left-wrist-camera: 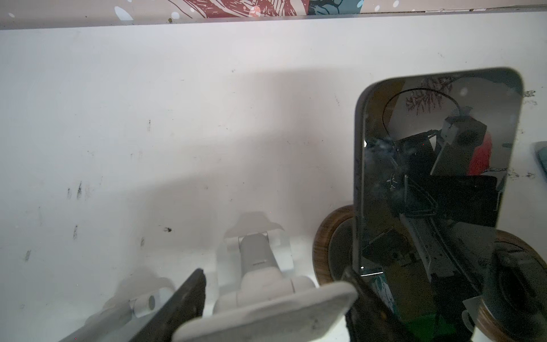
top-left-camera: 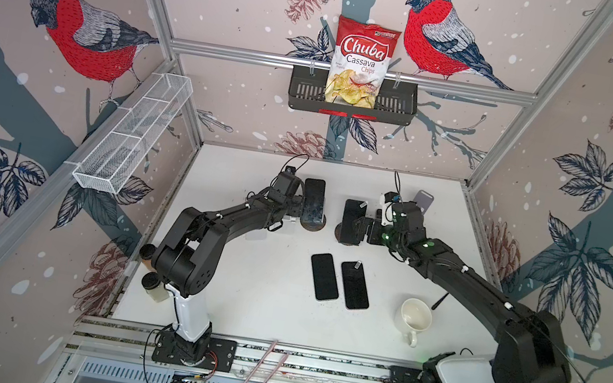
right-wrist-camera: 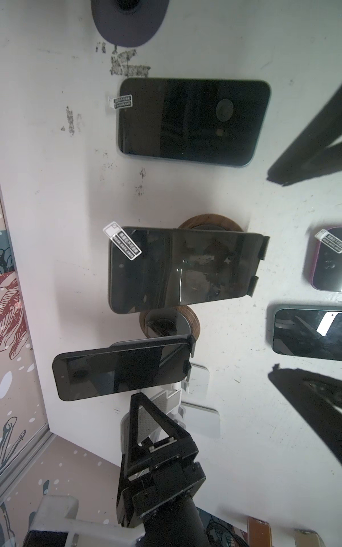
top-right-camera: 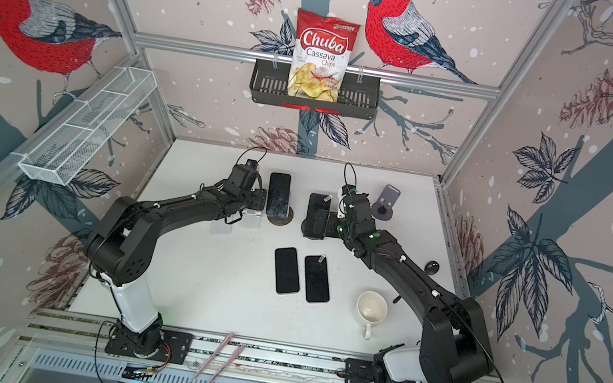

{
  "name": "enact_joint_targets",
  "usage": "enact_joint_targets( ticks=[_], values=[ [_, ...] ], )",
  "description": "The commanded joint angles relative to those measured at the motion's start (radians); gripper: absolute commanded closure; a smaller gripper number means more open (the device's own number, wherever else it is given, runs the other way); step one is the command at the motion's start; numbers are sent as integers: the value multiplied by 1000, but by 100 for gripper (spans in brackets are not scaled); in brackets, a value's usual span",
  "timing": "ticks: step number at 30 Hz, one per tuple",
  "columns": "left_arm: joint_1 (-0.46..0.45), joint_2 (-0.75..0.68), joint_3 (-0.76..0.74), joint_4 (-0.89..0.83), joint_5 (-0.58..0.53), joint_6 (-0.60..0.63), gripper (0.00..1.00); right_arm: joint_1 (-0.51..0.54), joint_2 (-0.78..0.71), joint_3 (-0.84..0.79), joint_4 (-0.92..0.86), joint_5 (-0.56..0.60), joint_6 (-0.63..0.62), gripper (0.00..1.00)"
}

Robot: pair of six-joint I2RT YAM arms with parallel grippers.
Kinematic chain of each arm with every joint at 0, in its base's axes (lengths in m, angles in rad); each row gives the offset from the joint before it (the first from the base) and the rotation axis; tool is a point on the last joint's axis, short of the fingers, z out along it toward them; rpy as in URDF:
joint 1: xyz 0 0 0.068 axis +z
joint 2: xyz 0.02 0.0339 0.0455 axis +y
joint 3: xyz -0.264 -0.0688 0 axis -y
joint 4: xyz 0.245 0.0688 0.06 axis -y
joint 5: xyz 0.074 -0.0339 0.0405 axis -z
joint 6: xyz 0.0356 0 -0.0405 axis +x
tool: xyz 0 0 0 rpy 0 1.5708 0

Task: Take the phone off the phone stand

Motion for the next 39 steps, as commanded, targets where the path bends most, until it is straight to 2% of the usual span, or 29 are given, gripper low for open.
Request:
enact_joint_targets(
  ticks=[1,12,24,32,39],
  values=[
    [1,-10,9,5,-6,0,26,1,-9,-2,9,4,-15,2],
    [1,-28,23,-9,-21,10,14,4,-12,-4,10,6,-11,2],
    [1,-98,32,-25,-29,15,10,8,-14,-4,14,6,-11,1],
    [0,-208,18,-50,12,17,8,15,-2,-3,28,7,1,1],
    [-21,-361,-82,-23,62,13,5,21,11,9,29,16,9,1]
  ],
)
